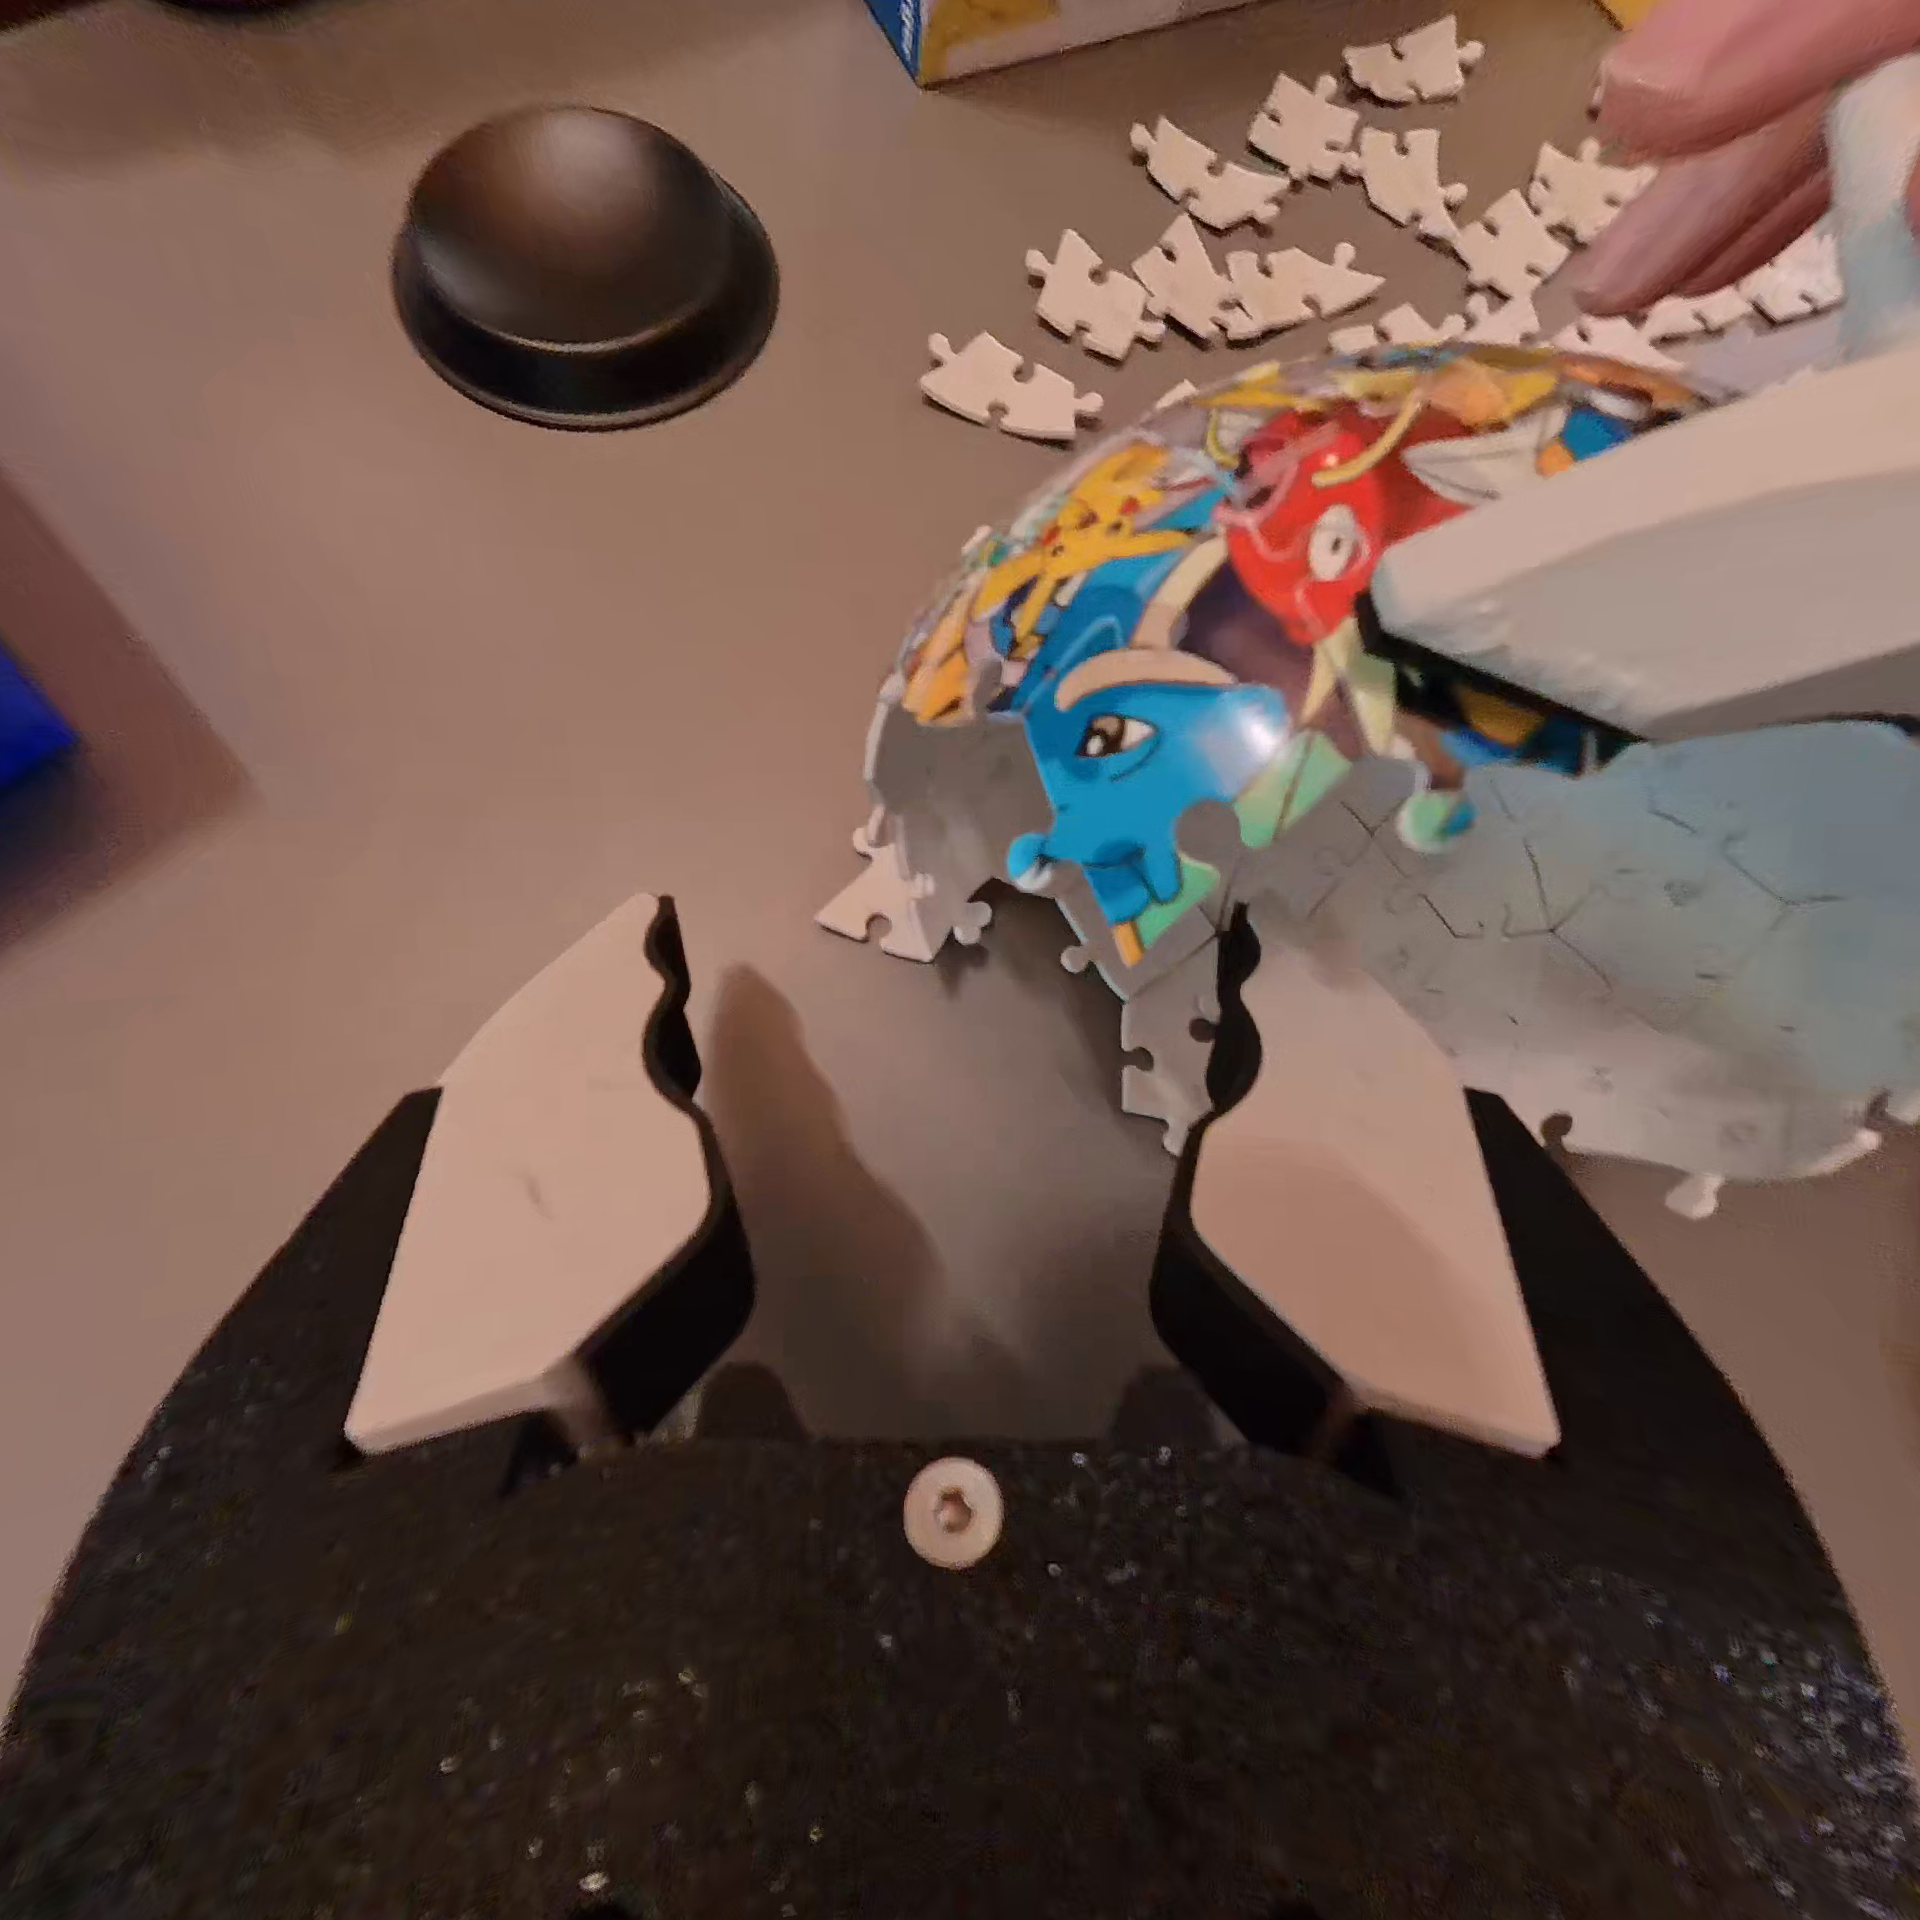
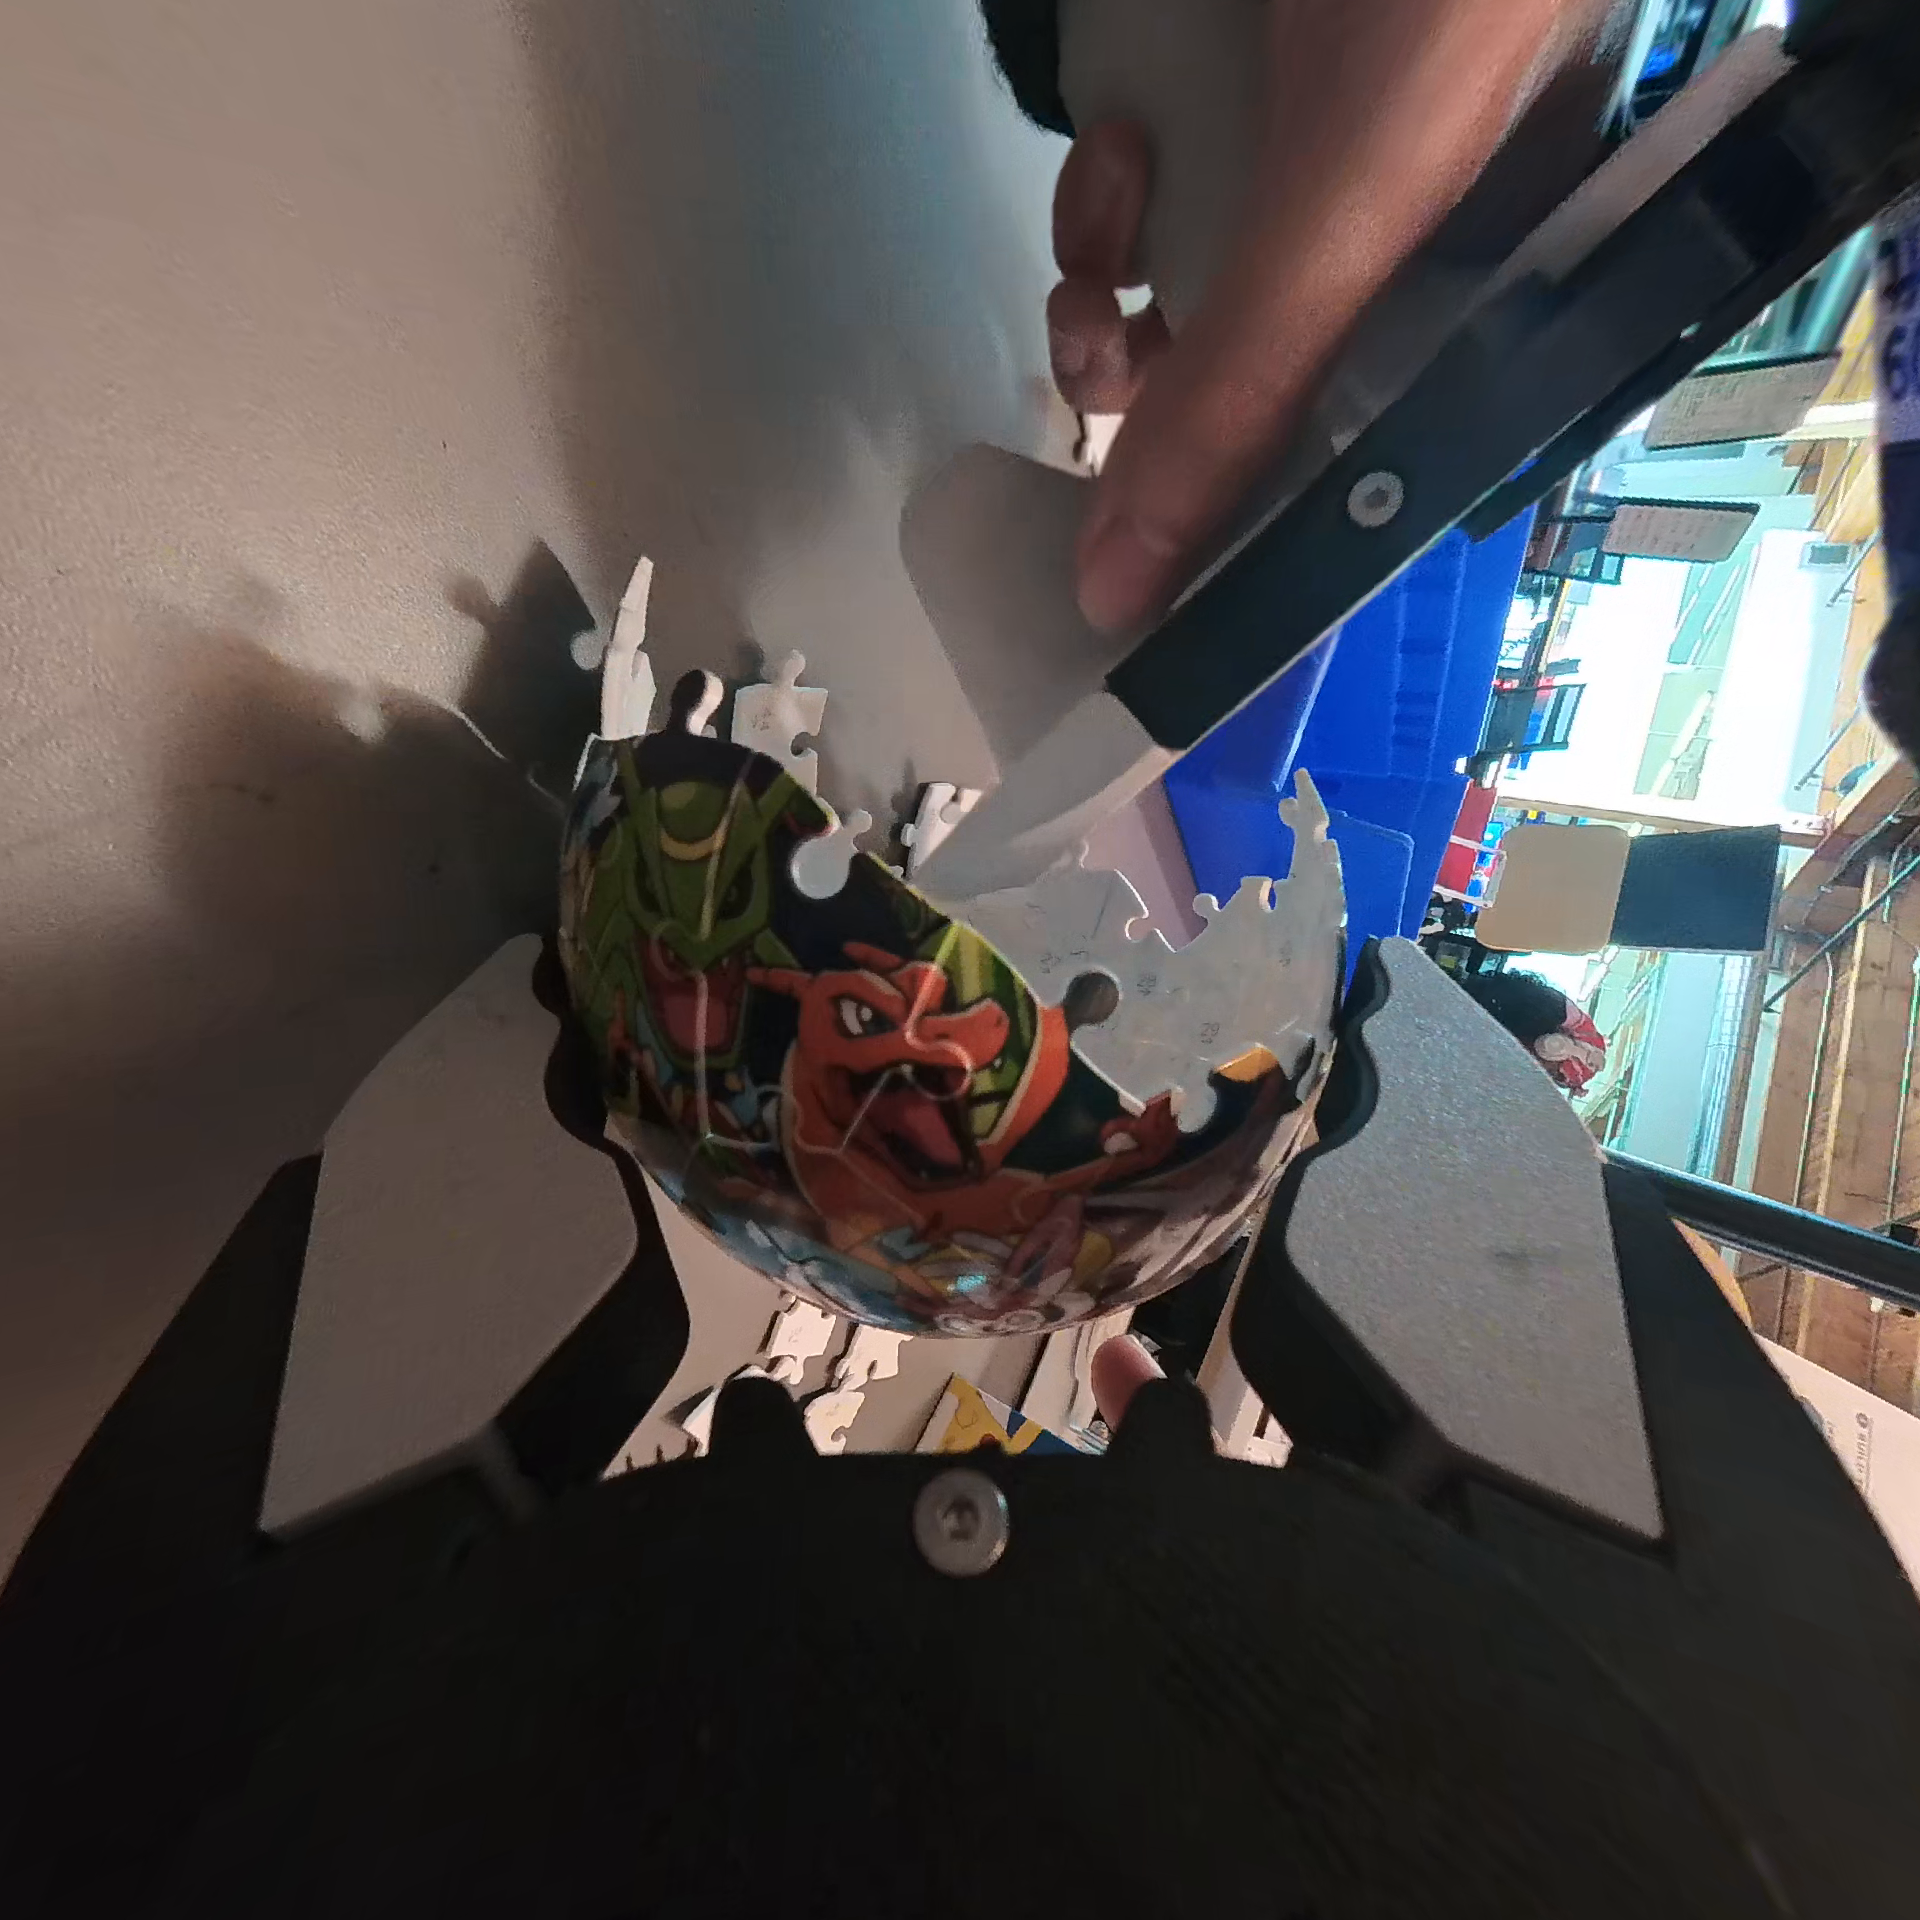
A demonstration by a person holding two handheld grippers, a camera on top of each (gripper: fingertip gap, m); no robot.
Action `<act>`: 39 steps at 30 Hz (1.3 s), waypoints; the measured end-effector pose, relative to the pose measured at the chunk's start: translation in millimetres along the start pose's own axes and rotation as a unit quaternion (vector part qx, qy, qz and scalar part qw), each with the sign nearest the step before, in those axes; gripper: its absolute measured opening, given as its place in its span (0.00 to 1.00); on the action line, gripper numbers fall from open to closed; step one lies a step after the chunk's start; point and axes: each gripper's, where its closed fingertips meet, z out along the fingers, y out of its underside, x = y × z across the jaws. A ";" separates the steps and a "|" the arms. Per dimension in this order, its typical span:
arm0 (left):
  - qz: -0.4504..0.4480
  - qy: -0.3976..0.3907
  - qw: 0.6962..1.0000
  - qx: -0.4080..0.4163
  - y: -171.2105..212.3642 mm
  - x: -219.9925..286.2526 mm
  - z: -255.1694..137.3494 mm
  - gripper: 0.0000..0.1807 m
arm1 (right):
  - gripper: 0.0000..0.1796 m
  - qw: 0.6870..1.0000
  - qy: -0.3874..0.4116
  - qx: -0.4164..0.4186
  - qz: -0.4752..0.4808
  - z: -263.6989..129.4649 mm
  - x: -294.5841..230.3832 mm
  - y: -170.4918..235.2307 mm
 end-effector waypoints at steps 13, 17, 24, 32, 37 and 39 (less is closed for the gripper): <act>0.036 -0.029 0.996 -0.072 20.8 10.4 21.6 0.53 | 0.75 1.000 0.001 -0.001 -0.002 0.0 0.1 -0.1; 0.048 -0.037 0.995 -0.077 21.0 10.7 19.2 0.53 | 0.75 1.000 0.001 -0.002 -0.003 0.1 0.2 -0.2; 0.037 -0.040 0.994 -0.093 23.5 14.7 17.5 0.52 | 0.75 1.000 0.002 -0.002 -0.004 0.0 0.4 -0.3; 0.053 -0.058 0.992 -0.104 23.7 9.4 3.3 0.52 | 0.75 1.000 0.002 -0.002 -0.003 -0.2 0.5 -0.2; 0.069 -0.053 0.991 -0.101 25.5 -2.4 -14.0 0.50 | 0.75 1.000 0.001 -0.002 -0.002 -0.4 0.4 -0.2; 0.075 -0.053 0.991 -0.098 25.0 -3.3 -11.7 0.50 | 0.75 1.000 0.001 -0.001 -0.002 -0.4 0.4 -0.3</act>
